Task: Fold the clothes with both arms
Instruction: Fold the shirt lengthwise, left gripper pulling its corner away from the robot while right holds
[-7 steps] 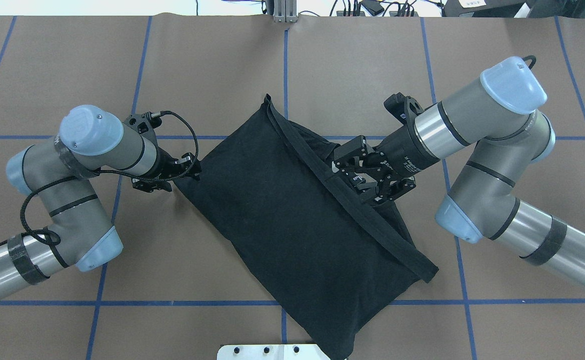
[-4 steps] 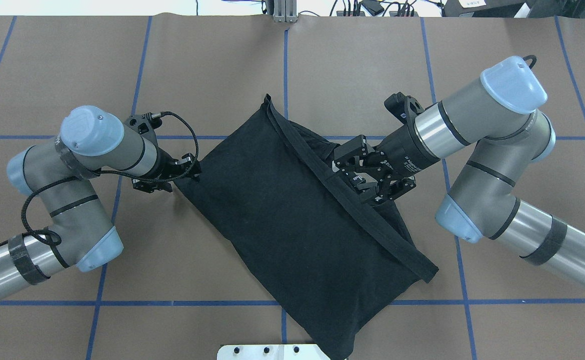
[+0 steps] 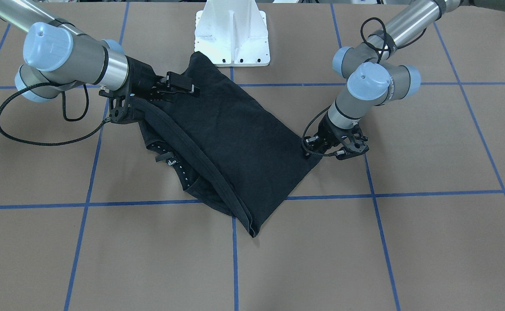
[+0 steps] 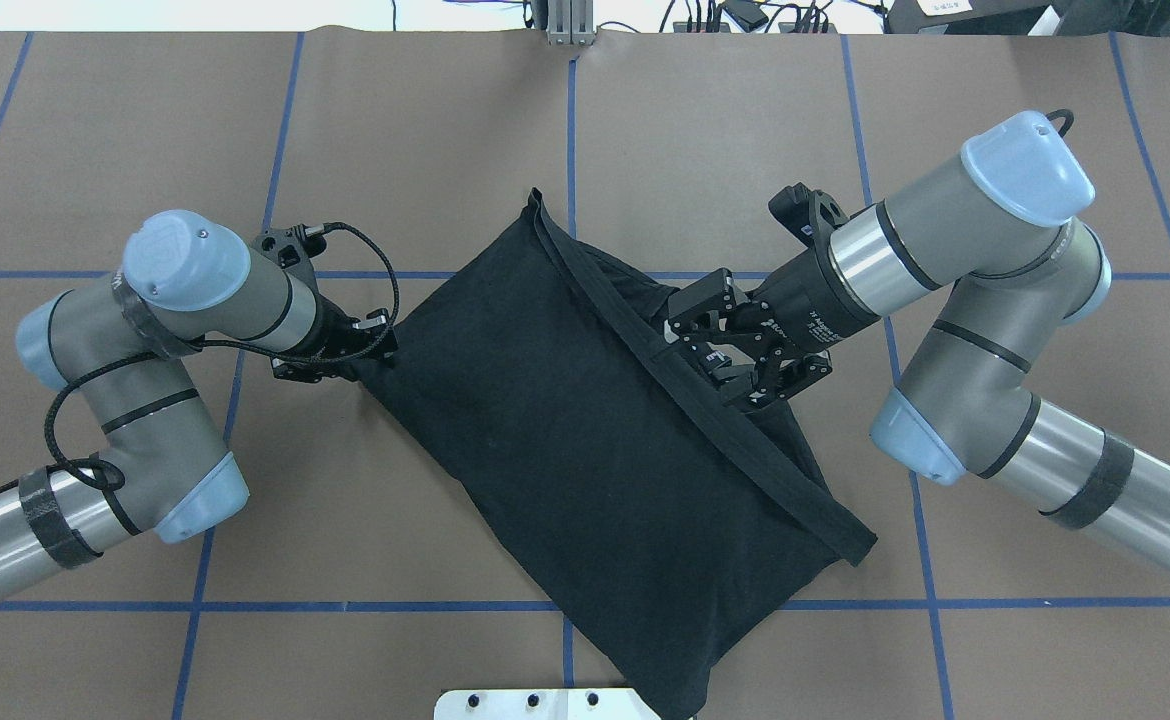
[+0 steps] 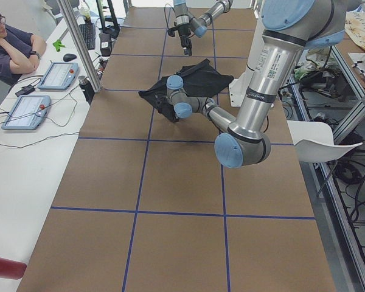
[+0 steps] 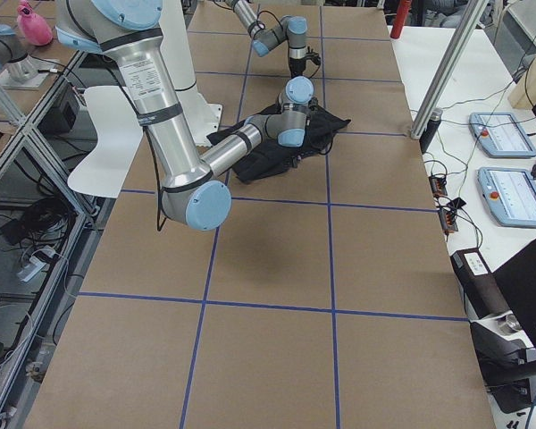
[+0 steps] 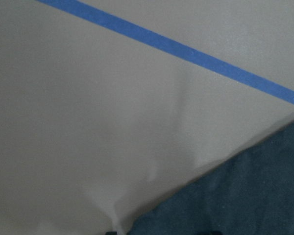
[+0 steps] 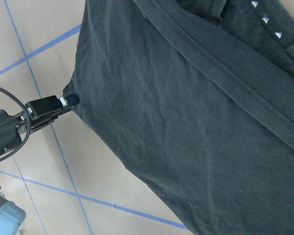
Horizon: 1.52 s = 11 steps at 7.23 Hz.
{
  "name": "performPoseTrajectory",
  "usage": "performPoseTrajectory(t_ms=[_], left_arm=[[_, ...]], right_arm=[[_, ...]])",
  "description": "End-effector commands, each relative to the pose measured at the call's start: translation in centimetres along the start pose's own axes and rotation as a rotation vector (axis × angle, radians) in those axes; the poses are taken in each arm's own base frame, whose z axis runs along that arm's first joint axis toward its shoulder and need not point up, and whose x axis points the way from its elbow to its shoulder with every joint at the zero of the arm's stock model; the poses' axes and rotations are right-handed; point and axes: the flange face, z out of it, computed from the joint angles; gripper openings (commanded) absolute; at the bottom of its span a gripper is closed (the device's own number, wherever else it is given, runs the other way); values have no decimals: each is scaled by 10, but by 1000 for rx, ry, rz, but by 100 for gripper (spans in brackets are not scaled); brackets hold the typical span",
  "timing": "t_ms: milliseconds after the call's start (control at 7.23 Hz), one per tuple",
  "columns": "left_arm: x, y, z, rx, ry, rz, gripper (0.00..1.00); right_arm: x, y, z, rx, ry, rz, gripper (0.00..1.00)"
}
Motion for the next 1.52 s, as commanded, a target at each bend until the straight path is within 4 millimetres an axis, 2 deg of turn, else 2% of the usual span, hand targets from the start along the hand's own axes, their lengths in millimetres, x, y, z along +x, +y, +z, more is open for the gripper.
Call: performPoseTrajectory(t_ms=[0, 415, 553, 968, 1107, 1383], left_arm=[[1, 1, -3, -3, 4, 1, 0], [-1, -1, -10, 0, 2, -7, 0], [-1, -7, -11, 7, -24, -24, 0], [-16, -64, -36, 86, -35, -80, 0], [-15, -78, -36, 100, -41, -94, 0], [37, -118, -25, 132, -42, -116, 0]], right_arm=[[1, 0, 0, 0, 1, 1, 100], [2, -1, 1, 1, 2, 3, 100], [2, -2, 0, 2, 2, 4, 100], [1, -4, -4, 18, -2, 4, 100], [1, -5, -5, 21, -2, 4, 100], [0, -7, -8, 38, -7, 3, 100]])
